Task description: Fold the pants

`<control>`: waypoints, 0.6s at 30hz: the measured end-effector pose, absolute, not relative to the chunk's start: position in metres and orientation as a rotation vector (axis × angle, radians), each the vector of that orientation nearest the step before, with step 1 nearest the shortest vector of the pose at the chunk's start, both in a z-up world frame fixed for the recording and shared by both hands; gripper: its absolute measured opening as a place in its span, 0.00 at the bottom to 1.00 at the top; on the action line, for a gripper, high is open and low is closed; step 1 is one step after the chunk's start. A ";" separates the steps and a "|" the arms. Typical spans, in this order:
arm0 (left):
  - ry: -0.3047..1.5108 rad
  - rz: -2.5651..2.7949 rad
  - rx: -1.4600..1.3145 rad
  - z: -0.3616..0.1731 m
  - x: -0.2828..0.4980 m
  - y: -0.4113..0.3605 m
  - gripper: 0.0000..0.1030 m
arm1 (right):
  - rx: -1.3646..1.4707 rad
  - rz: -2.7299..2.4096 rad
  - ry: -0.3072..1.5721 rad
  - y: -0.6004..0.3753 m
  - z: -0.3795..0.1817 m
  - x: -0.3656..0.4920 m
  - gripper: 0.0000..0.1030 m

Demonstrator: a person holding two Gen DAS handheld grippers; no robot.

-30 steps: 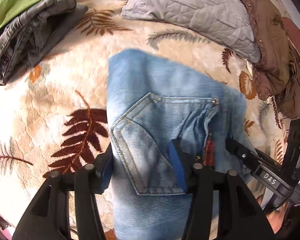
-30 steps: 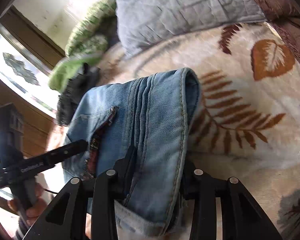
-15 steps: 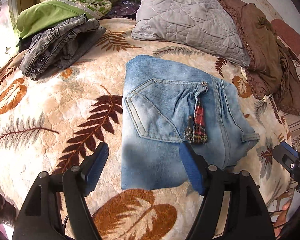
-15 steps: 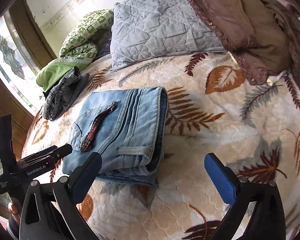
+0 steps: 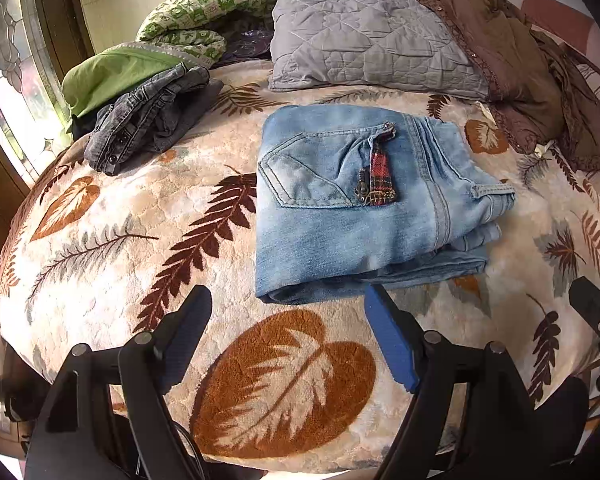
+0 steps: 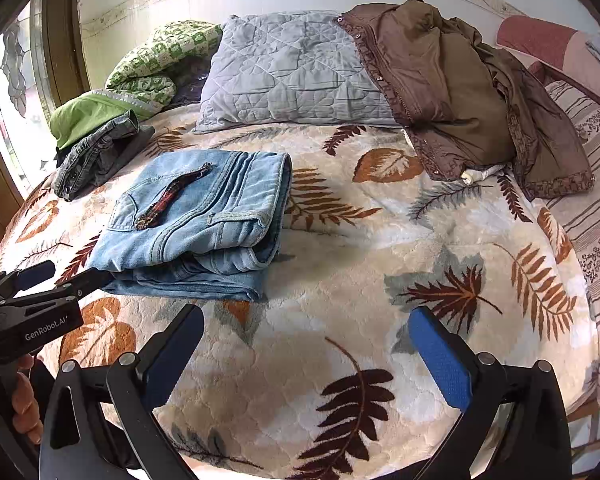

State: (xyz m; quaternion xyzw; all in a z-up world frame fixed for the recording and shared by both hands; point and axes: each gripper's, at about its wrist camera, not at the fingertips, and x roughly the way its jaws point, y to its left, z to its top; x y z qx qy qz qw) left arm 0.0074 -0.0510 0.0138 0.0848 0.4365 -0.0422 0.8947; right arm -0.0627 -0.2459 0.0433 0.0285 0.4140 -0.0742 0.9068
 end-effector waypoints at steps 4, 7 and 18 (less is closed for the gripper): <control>0.927 -0.073 0.230 0.007 0.002 -0.053 0.77 | 0.058 -0.153 0.867 -0.247 0.043 -0.067 1.00; 0.947 -0.075 0.241 0.000 -0.002 -0.050 0.77 | 0.031 -0.158 0.861 -0.246 0.042 -0.070 1.00; 1.024 -0.086 0.194 -0.019 -0.006 -0.032 0.77 | 0.001 -0.200 0.942 -0.248 0.020 -0.062 1.00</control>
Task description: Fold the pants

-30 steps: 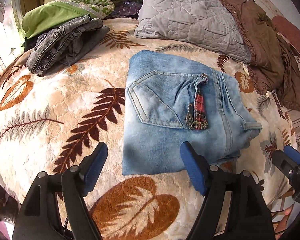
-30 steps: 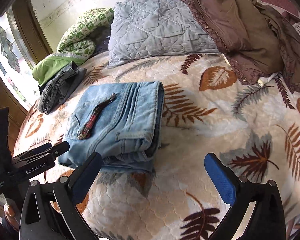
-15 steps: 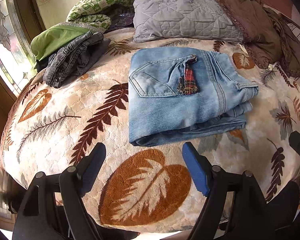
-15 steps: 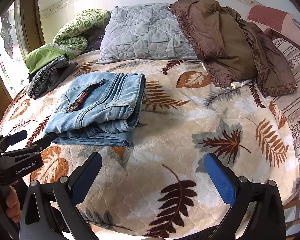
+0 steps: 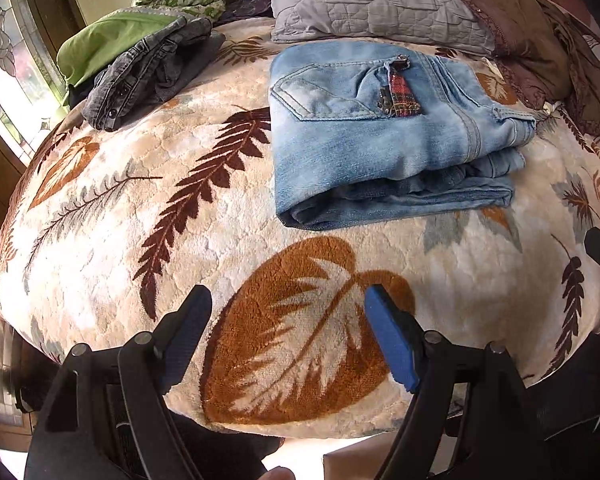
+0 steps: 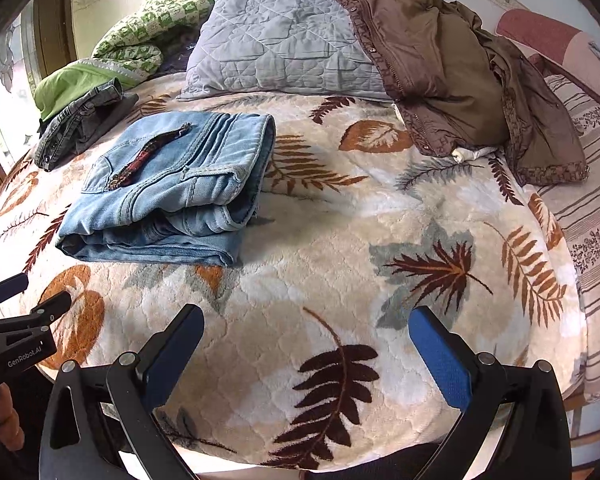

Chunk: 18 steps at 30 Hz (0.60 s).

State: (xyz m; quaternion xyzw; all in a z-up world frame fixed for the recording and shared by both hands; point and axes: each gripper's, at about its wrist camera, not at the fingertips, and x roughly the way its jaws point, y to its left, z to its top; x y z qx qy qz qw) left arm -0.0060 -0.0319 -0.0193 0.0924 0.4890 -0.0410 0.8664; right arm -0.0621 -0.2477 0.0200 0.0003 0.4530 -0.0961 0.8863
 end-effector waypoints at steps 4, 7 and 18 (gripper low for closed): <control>1.029 -0.115 0.171 -0.017 -0.003 -0.033 0.77 | -0.002 -0.195 0.934 -0.245 0.020 -0.063 1.00; 1.020 -0.140 0.171 -0.014 -0.004 -0.037 0.77 | -0.017 -0.188 0.913 -0.244 0.022 -0.065 1.00; 1.008 -0.263 0.129 -0.002 -0.011 -0.051 0.77 | -0.033 -0.209 0.869 -0.252 0.028 -0.084 1.00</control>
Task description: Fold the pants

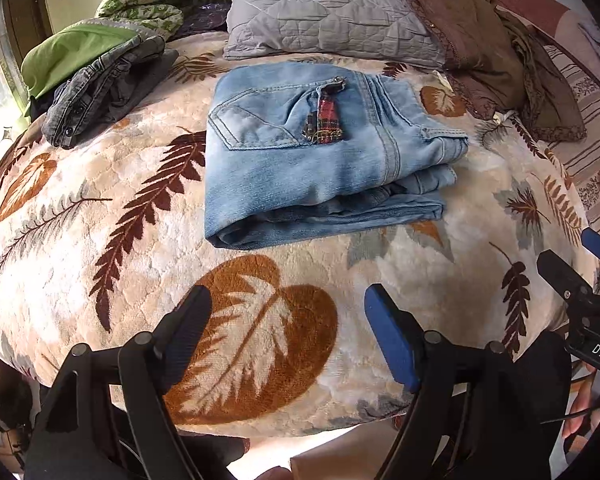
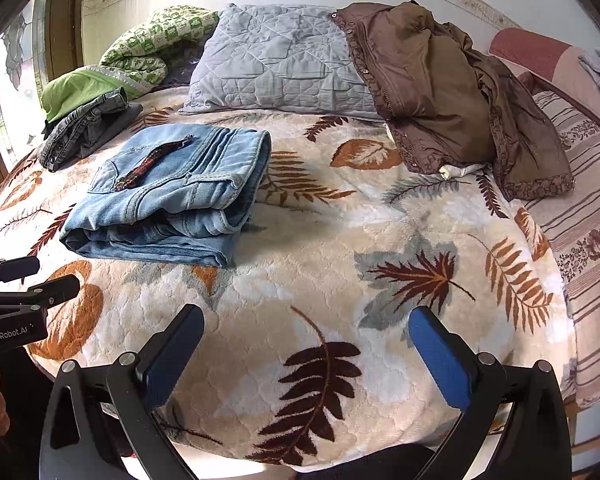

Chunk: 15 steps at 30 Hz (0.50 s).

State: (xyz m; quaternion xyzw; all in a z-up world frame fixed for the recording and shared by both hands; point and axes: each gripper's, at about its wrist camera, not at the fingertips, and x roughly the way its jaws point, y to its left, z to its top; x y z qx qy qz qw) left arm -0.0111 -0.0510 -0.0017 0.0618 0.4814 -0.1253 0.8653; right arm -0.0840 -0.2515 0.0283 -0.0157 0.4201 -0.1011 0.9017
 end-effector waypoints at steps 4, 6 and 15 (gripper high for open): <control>1.018 -0.282 0.114 -0.001 -0.013 -0.052 0.77 | -0.007 -0.219 0.880 -0.258 0.026 -0.089 1.00; 1.013 -0.286 0.109 0.000 -0.015 -0.052 0.77 | 0.005 -0.224 0.883 -0.260 0.025 -0.092 1.00; 0.971 -0.323 0.138 0.009 -0.022 -0.065 0.77 | 0.019 -0.236 0.892 -0.263 0.025 -0.095 1.00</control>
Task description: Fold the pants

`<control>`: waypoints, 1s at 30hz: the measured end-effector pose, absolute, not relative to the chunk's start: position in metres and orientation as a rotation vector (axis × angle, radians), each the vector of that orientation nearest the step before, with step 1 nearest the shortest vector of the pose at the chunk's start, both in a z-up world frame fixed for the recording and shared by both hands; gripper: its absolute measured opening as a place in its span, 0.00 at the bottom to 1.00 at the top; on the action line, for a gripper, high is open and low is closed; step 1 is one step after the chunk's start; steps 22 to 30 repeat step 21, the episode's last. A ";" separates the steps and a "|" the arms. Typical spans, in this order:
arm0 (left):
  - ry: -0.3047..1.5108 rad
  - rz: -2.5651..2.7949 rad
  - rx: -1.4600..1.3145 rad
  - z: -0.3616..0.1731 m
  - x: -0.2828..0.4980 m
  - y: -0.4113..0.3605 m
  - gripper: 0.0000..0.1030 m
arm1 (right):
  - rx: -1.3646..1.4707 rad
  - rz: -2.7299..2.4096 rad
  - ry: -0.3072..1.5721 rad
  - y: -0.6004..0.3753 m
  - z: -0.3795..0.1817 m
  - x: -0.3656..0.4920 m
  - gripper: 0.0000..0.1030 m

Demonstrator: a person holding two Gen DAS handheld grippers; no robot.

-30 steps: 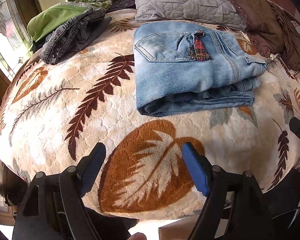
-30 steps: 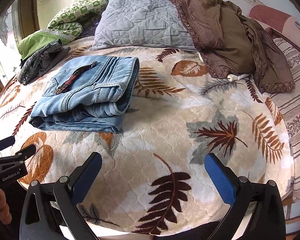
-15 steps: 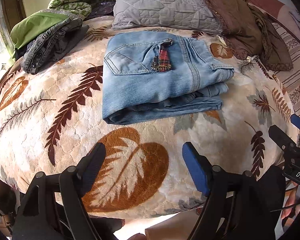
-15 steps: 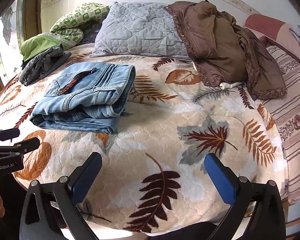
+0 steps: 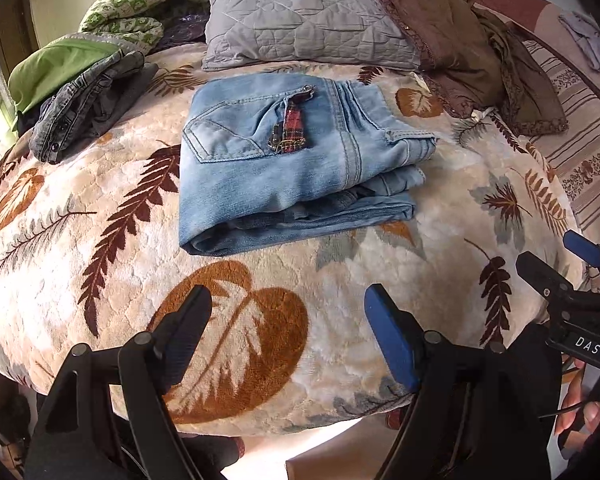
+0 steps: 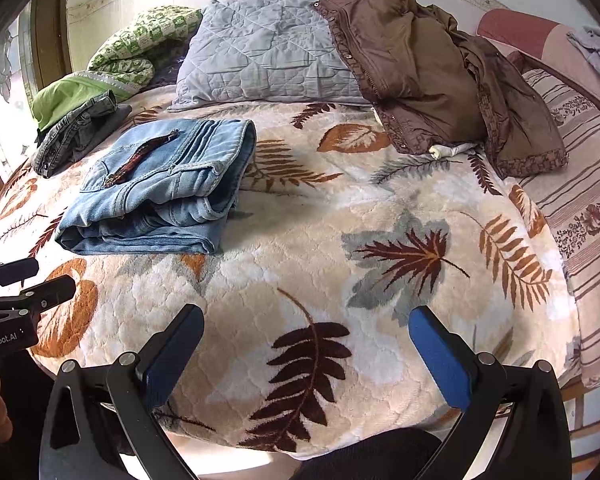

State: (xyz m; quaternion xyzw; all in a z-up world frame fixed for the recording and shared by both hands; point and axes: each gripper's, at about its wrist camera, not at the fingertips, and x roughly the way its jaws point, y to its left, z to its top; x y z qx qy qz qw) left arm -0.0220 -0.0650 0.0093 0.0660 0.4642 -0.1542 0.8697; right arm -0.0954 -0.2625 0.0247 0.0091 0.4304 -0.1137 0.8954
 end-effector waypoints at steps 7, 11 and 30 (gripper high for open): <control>0.933 -0.366 0.122 0.023 -0.026 -0.074 0.78 | 0.021 -0.239 0.890 -0.265 0.027 -0.096 1.00; 0.935 -0.374 0.137 0.026 -0.028 -0.081 0.78 | 0.028 -0.243 0.889 -0.270 0.028 -0.095 1.00; 0.945 -0.373 0.153 0.024 -0.030 -0.087 0.78 | 0.041 -0.258 0.896 -0.277 0.026 -0.096 1.00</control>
